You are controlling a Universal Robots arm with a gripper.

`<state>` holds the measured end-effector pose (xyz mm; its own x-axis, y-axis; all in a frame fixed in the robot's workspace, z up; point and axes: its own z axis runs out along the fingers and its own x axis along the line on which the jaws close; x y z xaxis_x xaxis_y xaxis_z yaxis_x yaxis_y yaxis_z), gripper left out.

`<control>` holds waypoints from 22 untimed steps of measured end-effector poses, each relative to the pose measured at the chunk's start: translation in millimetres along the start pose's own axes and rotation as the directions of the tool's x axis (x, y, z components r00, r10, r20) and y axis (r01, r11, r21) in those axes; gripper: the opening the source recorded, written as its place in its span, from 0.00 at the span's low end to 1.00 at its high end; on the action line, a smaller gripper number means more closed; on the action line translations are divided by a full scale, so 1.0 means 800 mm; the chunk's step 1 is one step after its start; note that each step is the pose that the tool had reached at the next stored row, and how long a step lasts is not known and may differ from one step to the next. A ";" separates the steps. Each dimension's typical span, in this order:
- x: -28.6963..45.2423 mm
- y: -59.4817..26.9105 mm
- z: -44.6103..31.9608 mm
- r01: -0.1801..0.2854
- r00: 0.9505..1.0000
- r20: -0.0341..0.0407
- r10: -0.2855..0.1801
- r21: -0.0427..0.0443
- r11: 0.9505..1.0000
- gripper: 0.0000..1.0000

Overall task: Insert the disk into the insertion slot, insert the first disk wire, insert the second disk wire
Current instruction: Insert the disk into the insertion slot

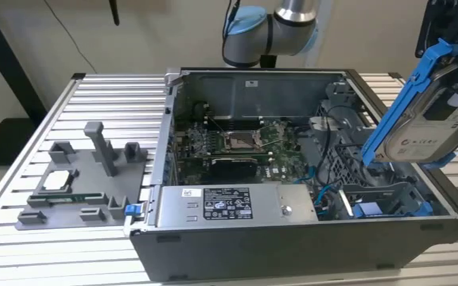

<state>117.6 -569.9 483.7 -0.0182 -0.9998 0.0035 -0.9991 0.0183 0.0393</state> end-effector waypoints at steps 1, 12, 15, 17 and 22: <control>0.0000 0.000 0.0023 0.000 1.000 0.000 0.000 0.000 1.000 0.00; 0.0000 -0.001 0.0270 0.000 1.000 0.009 0.000 0.005 1.000 0.00; 0.0000 -0.001 0.0332 0.001 1.000 0.013 -0.001 0.009 1.000 0.00; -0.0001 -0.002 0.0370 0.001 1.000 0.018 -0.001 0.011 1.000 0.00; 0.0006 -0.002 0.0476 0.001 1.000 0.026 -0.001 0.015 1.000 0.00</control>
<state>117.7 -570.5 445.6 -0.0179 -0.9996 -0.0220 -0.9996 0.0174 0.0240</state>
